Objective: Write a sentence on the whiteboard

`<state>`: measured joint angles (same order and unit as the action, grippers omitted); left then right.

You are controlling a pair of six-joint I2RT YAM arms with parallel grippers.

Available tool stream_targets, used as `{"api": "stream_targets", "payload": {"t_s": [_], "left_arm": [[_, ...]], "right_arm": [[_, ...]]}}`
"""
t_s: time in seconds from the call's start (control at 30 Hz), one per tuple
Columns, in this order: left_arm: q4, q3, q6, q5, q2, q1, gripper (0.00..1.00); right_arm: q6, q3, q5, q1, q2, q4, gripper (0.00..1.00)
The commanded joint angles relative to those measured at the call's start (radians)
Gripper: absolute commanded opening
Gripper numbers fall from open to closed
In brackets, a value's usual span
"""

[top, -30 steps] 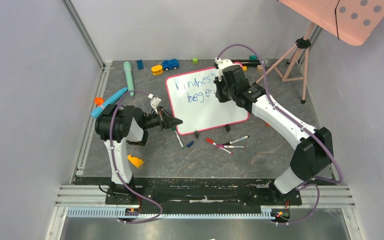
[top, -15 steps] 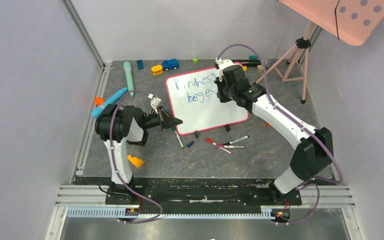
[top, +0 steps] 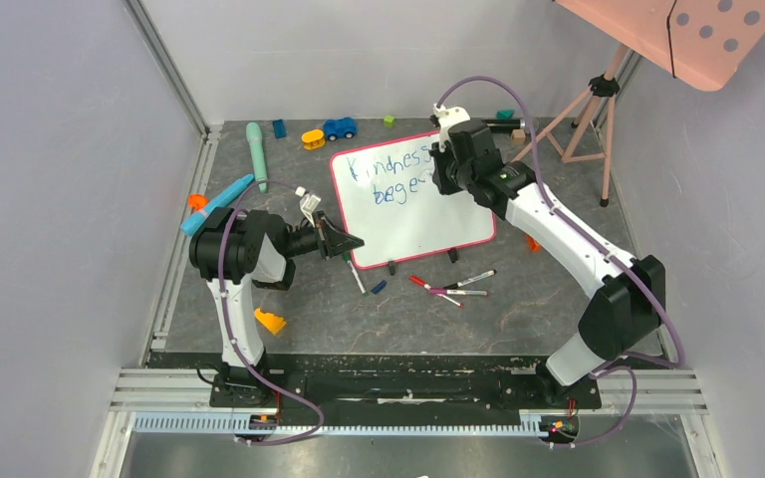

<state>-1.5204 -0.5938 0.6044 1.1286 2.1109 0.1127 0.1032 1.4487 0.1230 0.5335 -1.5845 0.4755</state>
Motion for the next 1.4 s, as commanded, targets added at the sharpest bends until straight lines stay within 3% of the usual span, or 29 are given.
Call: {"api": "stream_targets", "payload": {"t_s": [0.0, 1.37], "left_arm": [[-0.037, 0.011, -0.207, -0.085, 0.036, -0.004, 0.05], [-0.037, 0.010, -0.206, -0.084, 0.036, -0.004, 0.05]], "right_arm": [[-0.014, 0.058, -0.016, -0.003, 0.001, -0.032, 0.00], [0.018, -0.134, -0.029, -0.002, 0.051, -0.044, 0.00]]}}
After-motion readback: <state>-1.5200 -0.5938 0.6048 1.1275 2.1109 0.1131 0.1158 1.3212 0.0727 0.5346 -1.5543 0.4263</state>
